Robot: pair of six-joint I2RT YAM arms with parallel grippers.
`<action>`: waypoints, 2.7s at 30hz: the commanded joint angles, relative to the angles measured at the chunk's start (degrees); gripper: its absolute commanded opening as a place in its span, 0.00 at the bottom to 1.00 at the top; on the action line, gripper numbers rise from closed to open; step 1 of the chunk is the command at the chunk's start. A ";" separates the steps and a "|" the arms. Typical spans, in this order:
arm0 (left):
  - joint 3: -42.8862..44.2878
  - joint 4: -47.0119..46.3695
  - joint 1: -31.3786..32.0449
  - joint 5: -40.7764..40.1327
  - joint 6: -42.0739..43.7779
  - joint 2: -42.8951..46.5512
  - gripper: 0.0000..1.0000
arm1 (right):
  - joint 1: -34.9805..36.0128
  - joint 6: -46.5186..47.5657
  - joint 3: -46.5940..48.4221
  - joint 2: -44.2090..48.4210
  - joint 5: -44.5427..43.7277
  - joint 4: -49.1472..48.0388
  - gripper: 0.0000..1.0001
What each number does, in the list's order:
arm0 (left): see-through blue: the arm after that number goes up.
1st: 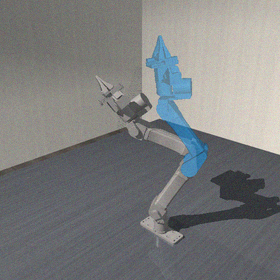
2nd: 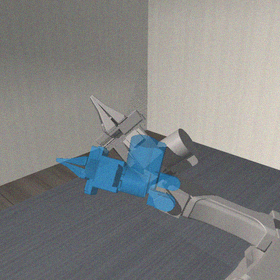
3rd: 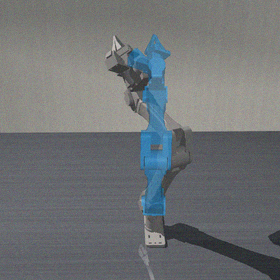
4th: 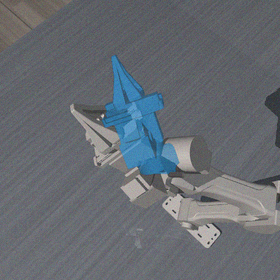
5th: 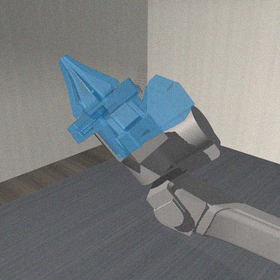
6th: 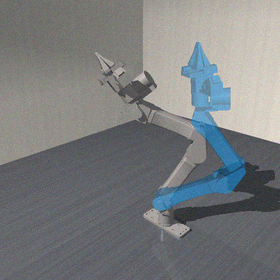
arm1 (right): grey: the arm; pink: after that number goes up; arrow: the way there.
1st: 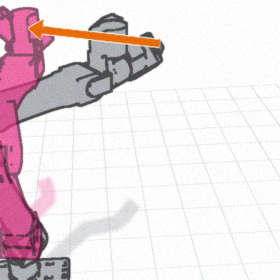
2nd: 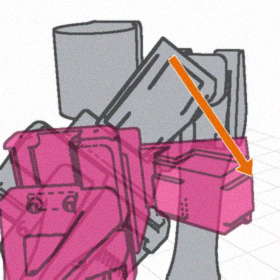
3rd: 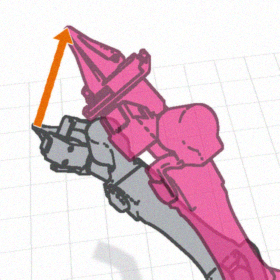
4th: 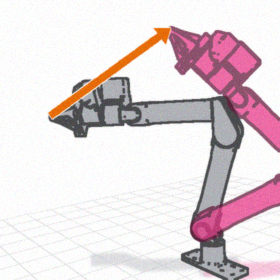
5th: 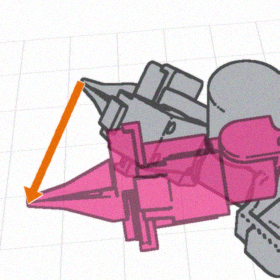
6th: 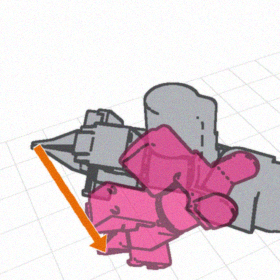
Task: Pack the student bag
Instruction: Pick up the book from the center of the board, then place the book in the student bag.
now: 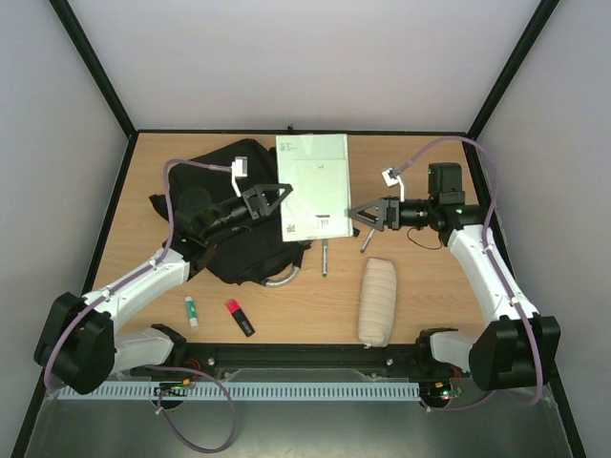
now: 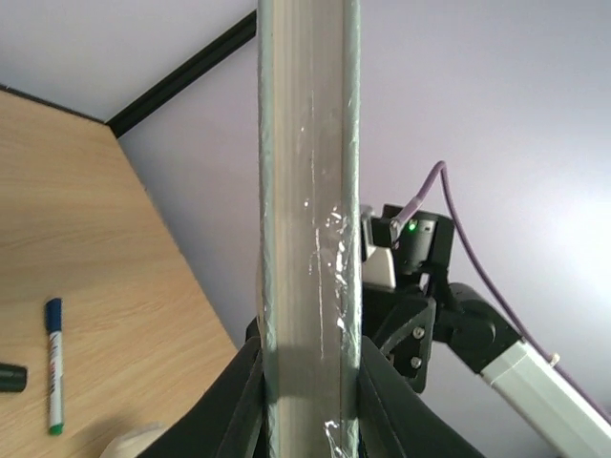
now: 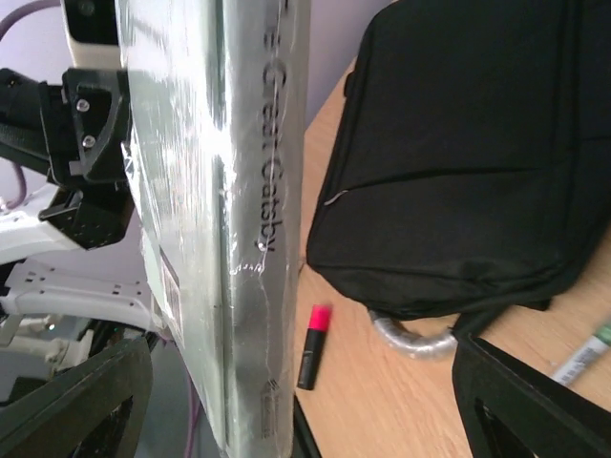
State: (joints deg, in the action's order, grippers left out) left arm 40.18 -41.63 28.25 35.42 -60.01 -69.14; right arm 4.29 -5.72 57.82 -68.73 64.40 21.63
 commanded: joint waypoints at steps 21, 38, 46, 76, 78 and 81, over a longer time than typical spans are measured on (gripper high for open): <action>3.15 -18.18 2.75 -5.02 -6.26 -4.63 0.03 | 7.94 -22.34 9.68 -4.02 6.20 -12.05 0.54; 5.44 8.36 1.49 -8.02 6.86 -7.46 0.72 | -0.67 -22.13 0.33 -1.51 -3.50 -17.43 0.01; 10.60 44.90 2.06 -21.31 27.40 -1.45 0.74 | -3.77 -6.72 -8.19 2.36 -12.64 -18.29 0.01; 16.63 77.15 23.79 -50.68 54.12 -15.22 0.93 | -4.03 0.32 -13.58 8.36 -17.21 -18.28 0.01; 17.16 77.87 23.85 -52.11 54.12 -17.15 0.89 | -4.03 0.61 -13.45 8.50 -17.10 -18.03 0.01; 17.99 78.46 23.83 -54.54 53.91 -19.30 0.83 | -4.03 0.65 -13.48 9.06 -17.03 -17.92 0.01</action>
State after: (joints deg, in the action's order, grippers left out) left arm 57.28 34.26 52.16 -13.91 -6.81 -86.30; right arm 0.38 -6.63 41.93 -61.21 43.53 6.63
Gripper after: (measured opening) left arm 0.857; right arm 0.188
